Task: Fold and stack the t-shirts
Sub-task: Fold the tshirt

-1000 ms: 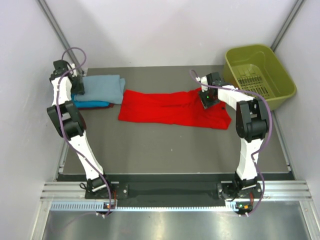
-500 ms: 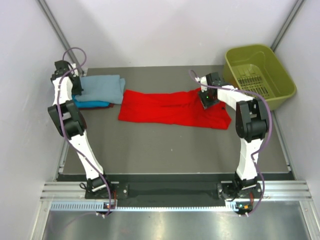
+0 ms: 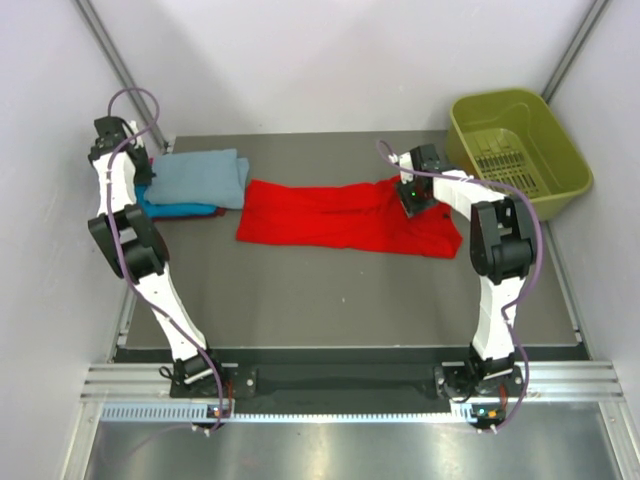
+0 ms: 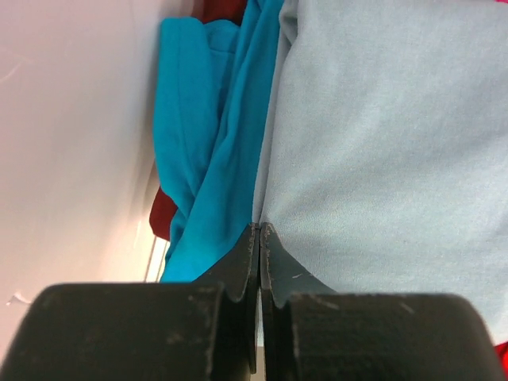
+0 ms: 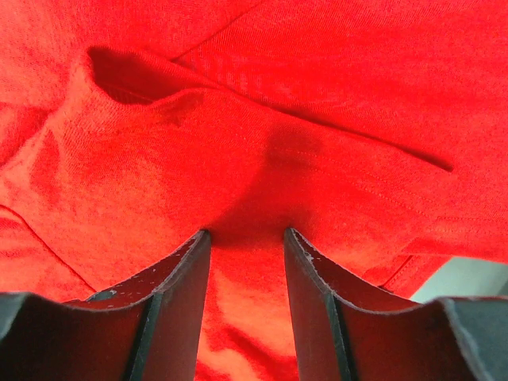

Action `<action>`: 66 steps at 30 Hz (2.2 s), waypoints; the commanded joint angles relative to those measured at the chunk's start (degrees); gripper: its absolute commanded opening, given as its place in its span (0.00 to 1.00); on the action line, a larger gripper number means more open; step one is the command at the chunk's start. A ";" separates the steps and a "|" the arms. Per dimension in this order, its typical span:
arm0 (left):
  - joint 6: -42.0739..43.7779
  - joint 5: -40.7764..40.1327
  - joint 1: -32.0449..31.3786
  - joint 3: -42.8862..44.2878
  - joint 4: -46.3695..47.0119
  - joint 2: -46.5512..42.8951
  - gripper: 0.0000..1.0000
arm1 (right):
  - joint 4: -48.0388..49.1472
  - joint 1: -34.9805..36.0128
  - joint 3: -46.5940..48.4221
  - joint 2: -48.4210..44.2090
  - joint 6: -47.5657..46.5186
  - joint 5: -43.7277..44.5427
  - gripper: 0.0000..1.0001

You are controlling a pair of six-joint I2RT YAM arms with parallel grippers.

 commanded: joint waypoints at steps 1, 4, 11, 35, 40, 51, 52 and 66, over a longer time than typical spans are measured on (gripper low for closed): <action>1.24 -4.89 1.63 1.76 1.62 -4.16 0.00 | 1.79 0.81 2.41 1.96 0.62 -0.58 0.43; 1.51 -6.21 2.77 2.11 2.41 -4.34 0.00 | 1.88 0.81 2.23 2.31 0.97 -1.11 0.43; 2.65 -8.94 3.92 3.51 3.11 -4.08 0.00 | 1.70 0.90 2.58 2.48 1.15 -1.37 0.43; 4.76 2.30 0.06 4.48 1.53 -6.35 0.71 | 1.96 1.43 1.44 1.17 0.71 -0.67 0.43; 4.85 5.38 -9.34 4.13 3.03 -9.79 0.97 | 1.96 1.69 1.62 1.34 0.62 -0.58 0.43; -2.01 17.07 -16.12 1.49 2.15 -0.13 0.00 | 1.88 1.78 1.53 0.11 0.01 0.03 0.43; -1.75 18.47 -16.21 2.45 2.15 0.84 0.00 | 1.96 1.69 1.09 -0.24 -0.08 0.03 0.43; -1.66 18.66 -21.30 5.54 2.24 9.46 0.00 | 2.40 1.78 0.12 -1.12 -0.78 1.79 0.43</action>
